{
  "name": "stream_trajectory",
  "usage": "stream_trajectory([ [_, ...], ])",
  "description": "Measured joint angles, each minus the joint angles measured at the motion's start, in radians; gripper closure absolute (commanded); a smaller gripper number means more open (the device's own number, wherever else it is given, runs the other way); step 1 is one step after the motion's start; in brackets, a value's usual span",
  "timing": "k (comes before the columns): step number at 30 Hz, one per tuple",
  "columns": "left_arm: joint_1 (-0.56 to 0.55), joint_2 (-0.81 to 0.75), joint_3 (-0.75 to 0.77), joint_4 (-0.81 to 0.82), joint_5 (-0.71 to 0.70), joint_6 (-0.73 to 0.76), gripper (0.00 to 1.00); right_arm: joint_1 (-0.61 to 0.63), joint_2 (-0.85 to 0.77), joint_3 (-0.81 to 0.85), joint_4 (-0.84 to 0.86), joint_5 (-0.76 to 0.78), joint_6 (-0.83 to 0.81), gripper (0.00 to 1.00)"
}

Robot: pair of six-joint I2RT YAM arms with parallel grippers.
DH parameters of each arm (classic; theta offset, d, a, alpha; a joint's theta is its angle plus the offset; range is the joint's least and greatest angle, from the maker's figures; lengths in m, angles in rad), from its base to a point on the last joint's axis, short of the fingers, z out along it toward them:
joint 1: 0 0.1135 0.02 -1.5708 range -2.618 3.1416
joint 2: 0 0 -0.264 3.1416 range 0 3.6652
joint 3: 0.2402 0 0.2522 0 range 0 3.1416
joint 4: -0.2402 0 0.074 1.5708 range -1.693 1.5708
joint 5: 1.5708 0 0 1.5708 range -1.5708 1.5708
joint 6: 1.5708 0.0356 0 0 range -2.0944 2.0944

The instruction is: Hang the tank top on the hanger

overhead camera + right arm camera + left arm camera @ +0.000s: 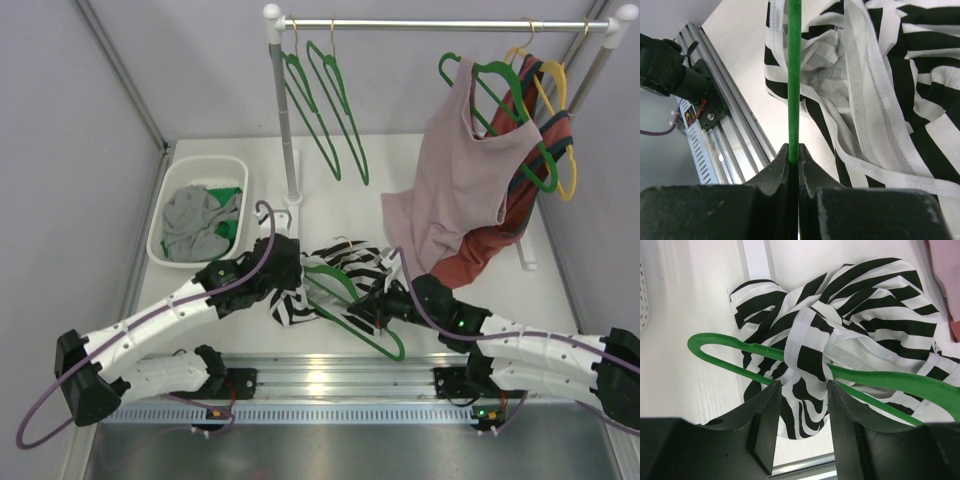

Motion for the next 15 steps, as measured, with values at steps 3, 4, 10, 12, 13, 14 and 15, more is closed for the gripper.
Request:
stream_trajectory([
  [3,0.0,-0.039,-0.01,0.001,-0.003,-0.001,0.53,0.0,-0.043,0.0,-0.02,0.0,-0.005,1.0],
  [4,0.0,-0.05,-0.014,0.0,-0.006,-0.002,0.55,0.0,-0.052,0.0,-0.028,0.0,-0.007,1.0],
  [10,0.0,-0.082,-0.04,0.006,-0.022,-0.007,0.58,0.0,-0.098,0.018,-0.101,-0.005,-0.012,1.0],
  [12,0.0,-0.108,-0.063,0.019,-0.013,-0.006,0.59,0.0,-0.11,0.032,-0.123,-0.007,-0.018,1.0],
  [13,0.001,-0.12,-0.072,0.026,-0.008,-0.005,0.59,0.0,-0.116,0.039,-0.131,-0.009,-0.019,1.0],
  [14,0.002,-0.132,-0.081,0.036,-0.002,-0.004,0.6,0.0,-0.124,0.047,-0.14,-0.01,-0.023,1.0],
  [15,0.004,-0.142,-0.088,0.046,0.003,-0.002,0.6,0.0,-0.129,0.053,-0.147,-0.011,-0.026,1.0],
])
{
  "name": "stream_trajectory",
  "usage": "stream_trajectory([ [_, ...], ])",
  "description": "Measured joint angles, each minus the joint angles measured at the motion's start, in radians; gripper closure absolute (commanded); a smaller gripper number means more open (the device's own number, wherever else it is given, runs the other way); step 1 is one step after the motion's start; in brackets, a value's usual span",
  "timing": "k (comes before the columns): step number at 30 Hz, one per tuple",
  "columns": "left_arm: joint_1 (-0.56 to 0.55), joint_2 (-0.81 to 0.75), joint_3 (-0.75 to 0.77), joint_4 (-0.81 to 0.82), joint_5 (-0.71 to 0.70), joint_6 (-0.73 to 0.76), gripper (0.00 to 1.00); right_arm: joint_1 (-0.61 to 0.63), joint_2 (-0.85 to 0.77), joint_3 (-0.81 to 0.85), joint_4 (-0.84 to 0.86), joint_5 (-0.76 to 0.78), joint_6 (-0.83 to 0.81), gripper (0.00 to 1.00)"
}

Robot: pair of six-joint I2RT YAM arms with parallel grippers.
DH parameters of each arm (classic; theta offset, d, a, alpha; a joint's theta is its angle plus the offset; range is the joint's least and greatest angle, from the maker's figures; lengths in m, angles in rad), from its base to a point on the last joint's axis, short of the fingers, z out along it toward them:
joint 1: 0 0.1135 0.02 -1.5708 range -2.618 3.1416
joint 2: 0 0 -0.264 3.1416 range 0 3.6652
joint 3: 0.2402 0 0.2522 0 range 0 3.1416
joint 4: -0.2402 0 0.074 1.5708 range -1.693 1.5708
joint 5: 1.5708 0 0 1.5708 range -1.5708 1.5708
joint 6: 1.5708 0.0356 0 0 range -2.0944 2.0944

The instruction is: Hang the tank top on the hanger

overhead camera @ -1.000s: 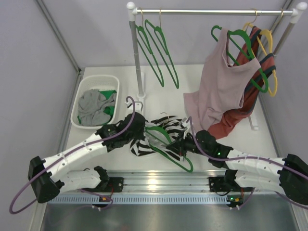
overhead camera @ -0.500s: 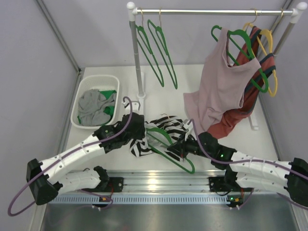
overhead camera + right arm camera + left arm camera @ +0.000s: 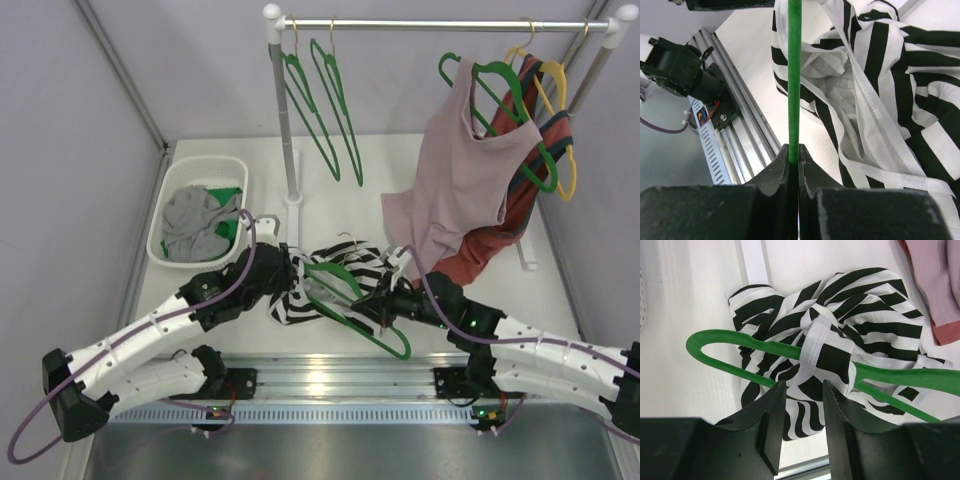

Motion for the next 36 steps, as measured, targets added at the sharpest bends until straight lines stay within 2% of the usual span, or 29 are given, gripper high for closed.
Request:
stream_trajectory([
  [9,0.03,-0.037,-0.077,0.118,0.065,0.029,0.59,0.0,-0.014,0.031,-0.045,-0.014,-0.009,1.0],
  [11,0.033,-0.041,-0.085,0.13,0.072,0.031,0.62,0.0,-0.021,0.031,-0.058,-0.017,-0.009,1.0],
  [13,0.035,-0.049,-0.093,0.145,0.077,0.036,0.71,0.0,-0.032,0.036,-0.075,-0.02,-0.009,1.0],
  [18,0.036,-0.087,-0.097,0.185,0.081,0.054,1.0,0.0,-0.053,0.066,-0.1,-0.023,-0.018,1.0],
  [24,0.036,-0.105,-0.097,0.174,0.033,0.053,1.0,0.0,-0.063,0.076,-0.12,-0.015,-0.028,1.0],
  [30,0.036,-0.142,-0.078,0.098,-0.057,0.043,1.0,0.0,-0.08,0.076,-0.149,-0.006,-0.043,1.0],
  [33,0.037,-0.148,-0.053,0.086,-0.054,0.056,0.86,0.0,-0.085,0.076,-0.153,-0.005,-0.051,1.0],
  [34,0.038,-0.144,-0.045,0.082,-0.05,0.058,0.78,0.0,-0.085,0.076,-0.154,-0.005,-0.053,1.0],
  [36,0.038,-0.134,-0.027,0.072,-0.042,0.064,0.73,0.0,-0.081,0.079,-0.156,-0.004,-0.056,1.0],
])
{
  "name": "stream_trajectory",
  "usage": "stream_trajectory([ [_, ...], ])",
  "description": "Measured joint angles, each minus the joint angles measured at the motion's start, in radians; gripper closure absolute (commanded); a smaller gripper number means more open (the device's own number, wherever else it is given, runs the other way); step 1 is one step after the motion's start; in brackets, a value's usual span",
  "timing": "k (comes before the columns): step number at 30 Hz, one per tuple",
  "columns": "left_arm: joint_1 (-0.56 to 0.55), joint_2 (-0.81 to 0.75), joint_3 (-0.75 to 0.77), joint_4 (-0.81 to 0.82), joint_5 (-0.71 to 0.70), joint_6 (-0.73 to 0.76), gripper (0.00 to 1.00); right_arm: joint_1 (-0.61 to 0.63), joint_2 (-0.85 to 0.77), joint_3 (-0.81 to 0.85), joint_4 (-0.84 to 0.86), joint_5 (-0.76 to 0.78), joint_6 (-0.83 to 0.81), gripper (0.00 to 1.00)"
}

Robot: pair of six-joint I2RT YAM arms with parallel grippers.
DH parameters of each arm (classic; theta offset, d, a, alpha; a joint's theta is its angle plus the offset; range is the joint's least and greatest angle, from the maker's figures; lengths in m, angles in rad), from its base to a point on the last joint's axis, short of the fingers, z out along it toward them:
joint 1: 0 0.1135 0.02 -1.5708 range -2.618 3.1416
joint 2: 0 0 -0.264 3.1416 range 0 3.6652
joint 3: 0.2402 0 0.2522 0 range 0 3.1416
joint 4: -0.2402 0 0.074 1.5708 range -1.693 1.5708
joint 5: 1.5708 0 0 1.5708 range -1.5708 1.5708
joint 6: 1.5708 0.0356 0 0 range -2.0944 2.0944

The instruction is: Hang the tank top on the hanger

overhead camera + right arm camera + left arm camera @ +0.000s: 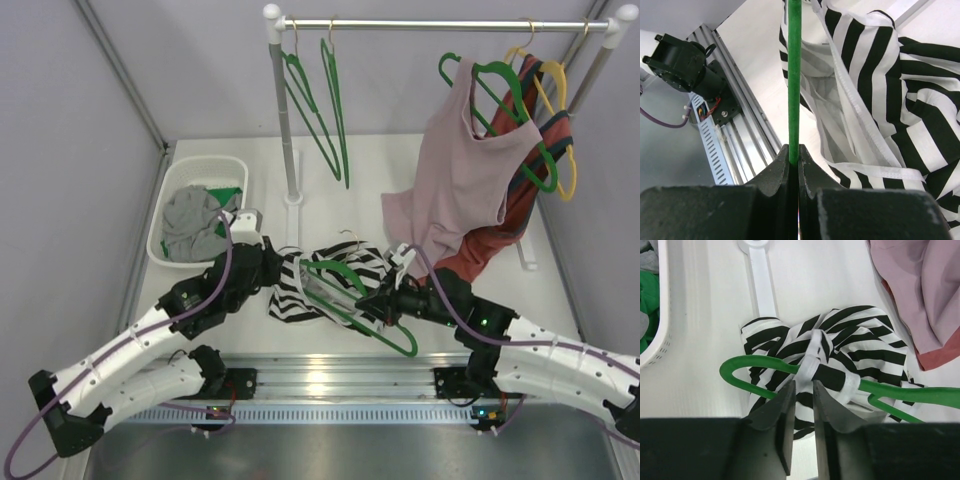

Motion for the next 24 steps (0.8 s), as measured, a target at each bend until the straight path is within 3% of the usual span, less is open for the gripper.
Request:
stream_trajectory([
  [2,0.0,0.004,0.015,-0.009,0.01,0.005,0.65,0.0,0.014,0.01,-0.004,0.0,-0.005,1.0],
  [9,0.0,-0.031,0.089,-0.032,0.08,0.057,0.52,0.0,0.047,0.028,0.002,0.003,-0.009,1.0],
  [16,0.001,-0.026,0.111,0.066,0.277,0.115,0.47,0.0,0.082,0.03,0.017,0.002,-0.016,1.0],
  [24,-0.024,0.076,0.103,0.22,0.392,0.153,0.44,0.002,0.113,0.031,0.039,0.002,-0.021,1.0],
])
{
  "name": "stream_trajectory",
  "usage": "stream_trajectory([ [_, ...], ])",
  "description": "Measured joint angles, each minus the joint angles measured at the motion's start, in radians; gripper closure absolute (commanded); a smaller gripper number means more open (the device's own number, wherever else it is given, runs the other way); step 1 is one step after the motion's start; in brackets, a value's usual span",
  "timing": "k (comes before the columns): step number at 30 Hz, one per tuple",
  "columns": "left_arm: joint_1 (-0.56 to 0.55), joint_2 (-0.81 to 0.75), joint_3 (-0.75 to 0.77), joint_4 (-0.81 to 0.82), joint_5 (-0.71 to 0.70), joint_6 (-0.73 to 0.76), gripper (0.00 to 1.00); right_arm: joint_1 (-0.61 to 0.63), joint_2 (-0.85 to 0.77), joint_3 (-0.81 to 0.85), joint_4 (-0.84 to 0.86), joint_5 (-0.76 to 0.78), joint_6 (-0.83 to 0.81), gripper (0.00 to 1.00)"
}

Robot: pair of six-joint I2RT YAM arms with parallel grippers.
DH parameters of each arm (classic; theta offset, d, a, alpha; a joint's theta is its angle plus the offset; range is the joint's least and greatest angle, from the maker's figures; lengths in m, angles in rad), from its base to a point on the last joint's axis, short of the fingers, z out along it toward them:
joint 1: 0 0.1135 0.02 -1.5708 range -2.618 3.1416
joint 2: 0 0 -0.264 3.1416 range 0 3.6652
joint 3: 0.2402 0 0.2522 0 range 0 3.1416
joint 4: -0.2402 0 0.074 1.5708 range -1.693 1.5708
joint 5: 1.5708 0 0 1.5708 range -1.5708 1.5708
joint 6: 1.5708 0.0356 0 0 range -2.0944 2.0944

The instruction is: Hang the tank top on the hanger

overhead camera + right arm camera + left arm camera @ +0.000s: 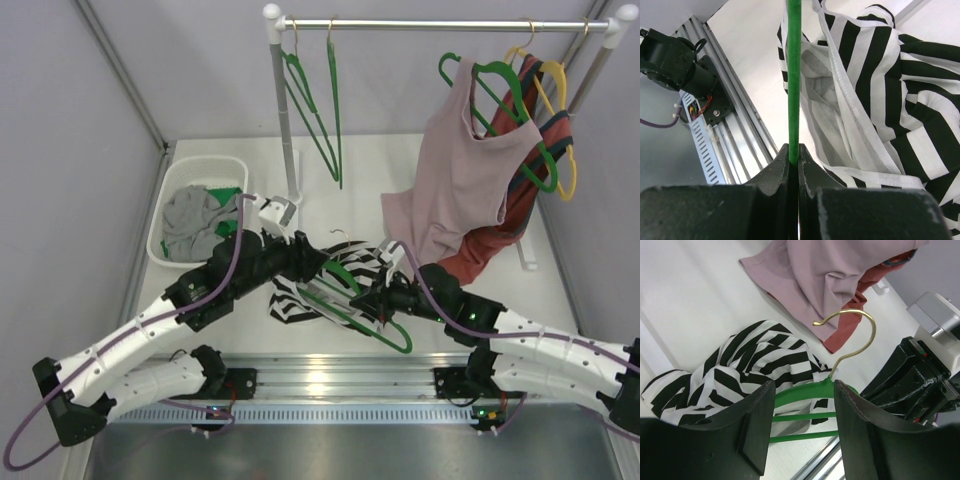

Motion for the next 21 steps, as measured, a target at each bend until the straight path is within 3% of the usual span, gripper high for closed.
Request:
stream_trajectory([
  [12,-0.034,0.072,-0.055,0.12,0.029,0.038,0.44,0.0,0.061,0.0,0.048,-0.006,0.0,1.0],
  [21,-0.038,0.134,-0.11,0.202,0.022,0.049,0.51,0.001,0.102,0.001,0.065,-0.007,0.001,1.0],
])
